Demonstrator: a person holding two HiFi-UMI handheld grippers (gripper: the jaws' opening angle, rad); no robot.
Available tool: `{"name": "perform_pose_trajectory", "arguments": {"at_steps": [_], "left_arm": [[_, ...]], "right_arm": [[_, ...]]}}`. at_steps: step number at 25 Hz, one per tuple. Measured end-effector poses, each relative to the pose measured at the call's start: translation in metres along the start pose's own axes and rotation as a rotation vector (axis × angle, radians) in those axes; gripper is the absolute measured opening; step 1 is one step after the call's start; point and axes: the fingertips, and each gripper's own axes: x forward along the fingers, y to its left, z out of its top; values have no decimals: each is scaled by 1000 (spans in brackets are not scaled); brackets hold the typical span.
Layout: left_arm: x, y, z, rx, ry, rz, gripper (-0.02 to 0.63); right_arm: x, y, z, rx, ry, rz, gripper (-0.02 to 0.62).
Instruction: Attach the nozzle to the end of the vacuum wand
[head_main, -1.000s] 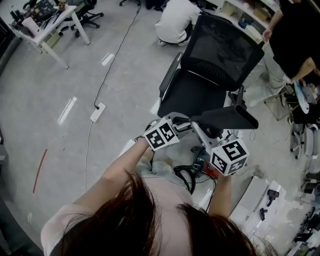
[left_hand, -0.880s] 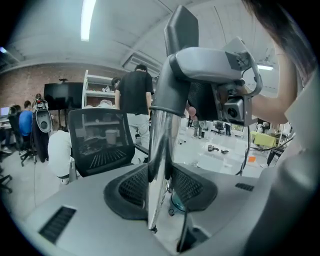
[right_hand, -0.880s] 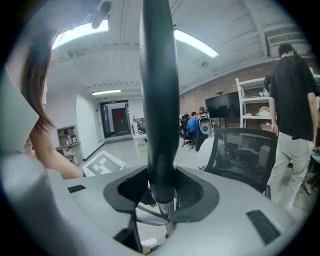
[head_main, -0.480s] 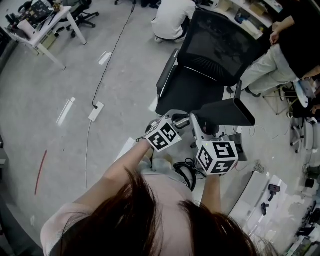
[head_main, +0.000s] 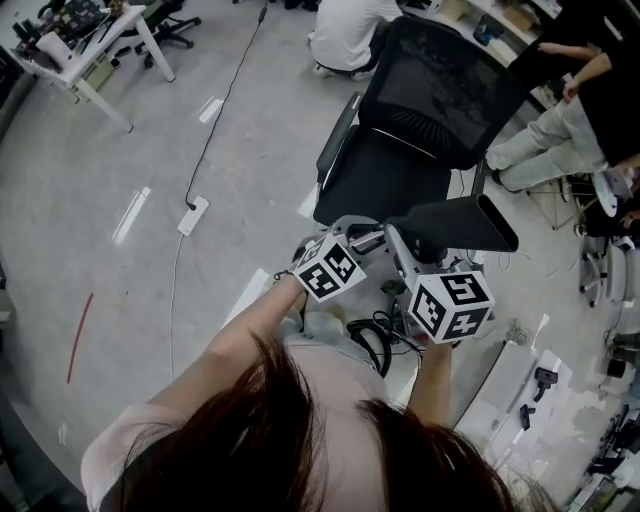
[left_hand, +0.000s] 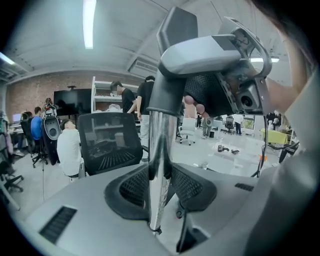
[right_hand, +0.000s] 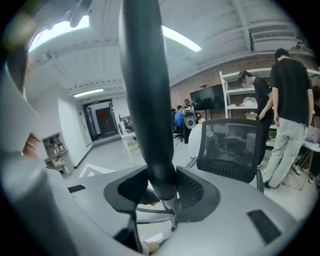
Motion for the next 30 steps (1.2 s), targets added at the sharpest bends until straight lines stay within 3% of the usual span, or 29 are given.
{"name": "perform_pose_trajectory", "arguments": {"at_steps": [4,8,16,26,30], "left_arm": [[0,1,2,-15,-8,18,146],[-1,6,0,-16,-4,29,146],[-1,-1,-3,37,13,-10,143],[2,-5,-4,36,1,-26,144],[2,-6,-4,66,14,-30,144]], "right_arm": [[-15,1,7,41,-42,47,179],[-19,0,10,30,-86,38,161],[-21,1,5,-27,35,78,152],[-17,1,7,-73,-7,46,152],[-17,1,7,-97,45,76,156]]}}
